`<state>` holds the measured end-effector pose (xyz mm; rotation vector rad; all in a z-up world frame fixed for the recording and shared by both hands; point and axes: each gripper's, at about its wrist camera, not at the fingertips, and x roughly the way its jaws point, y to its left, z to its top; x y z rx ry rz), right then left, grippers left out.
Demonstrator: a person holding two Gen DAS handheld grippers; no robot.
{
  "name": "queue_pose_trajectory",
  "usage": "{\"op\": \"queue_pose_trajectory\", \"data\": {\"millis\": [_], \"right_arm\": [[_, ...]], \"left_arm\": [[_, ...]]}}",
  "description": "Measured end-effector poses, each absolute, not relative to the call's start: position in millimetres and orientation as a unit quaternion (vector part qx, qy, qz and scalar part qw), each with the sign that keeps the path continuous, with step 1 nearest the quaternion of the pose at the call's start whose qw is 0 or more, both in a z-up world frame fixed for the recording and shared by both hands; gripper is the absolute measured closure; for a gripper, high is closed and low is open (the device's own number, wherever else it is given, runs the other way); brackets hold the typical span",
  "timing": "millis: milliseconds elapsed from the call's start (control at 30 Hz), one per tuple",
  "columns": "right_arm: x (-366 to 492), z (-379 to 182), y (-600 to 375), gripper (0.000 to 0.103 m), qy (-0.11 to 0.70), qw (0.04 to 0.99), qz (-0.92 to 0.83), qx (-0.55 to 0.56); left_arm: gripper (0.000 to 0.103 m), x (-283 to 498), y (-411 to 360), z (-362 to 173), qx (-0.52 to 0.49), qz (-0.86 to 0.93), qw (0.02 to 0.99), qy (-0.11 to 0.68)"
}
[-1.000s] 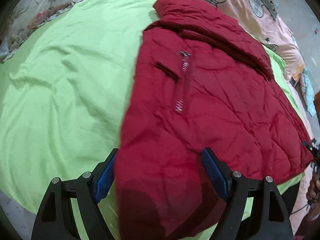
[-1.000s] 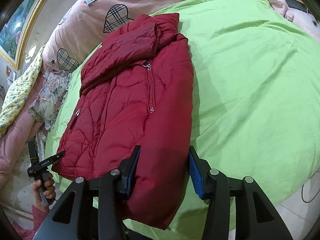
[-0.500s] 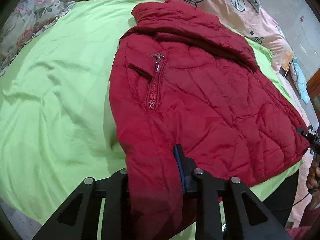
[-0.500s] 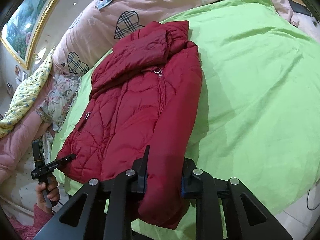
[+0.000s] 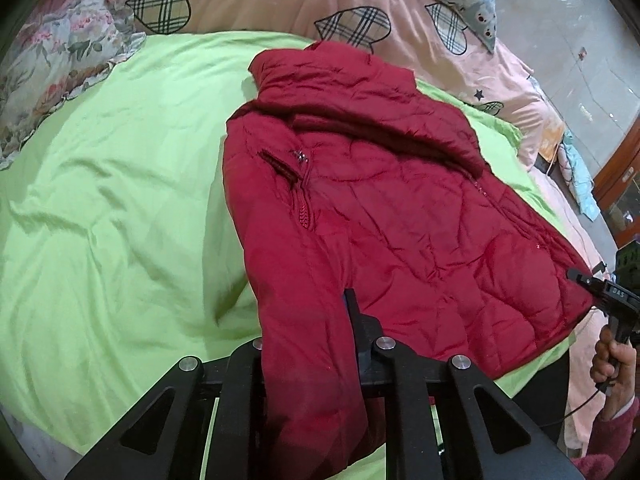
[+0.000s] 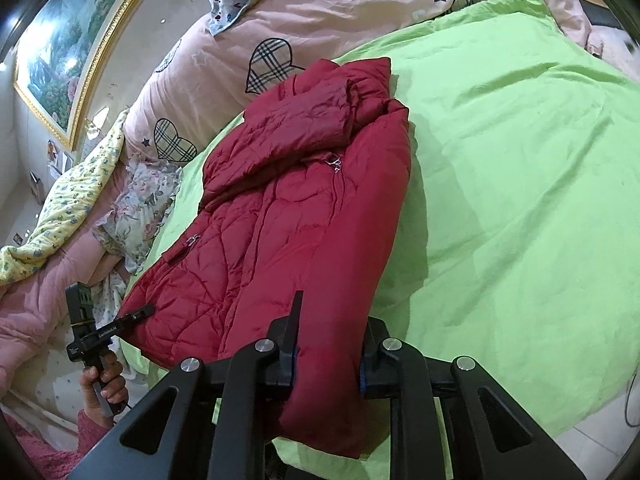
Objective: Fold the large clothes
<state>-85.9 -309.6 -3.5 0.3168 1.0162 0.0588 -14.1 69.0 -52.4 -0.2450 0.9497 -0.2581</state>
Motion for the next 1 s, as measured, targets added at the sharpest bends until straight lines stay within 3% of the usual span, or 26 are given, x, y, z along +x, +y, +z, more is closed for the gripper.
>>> {"op": "queue_pose_trajectory", "data": {"millis": [1000], "right_arm": [[-34.6,47.4,-328.4,0.085,0.390,0.898,0.064,0.195]], "left_arm": [[0.088,20.1,86.3,6.2,-0.136,-0.134,0.904,0.382]]}}
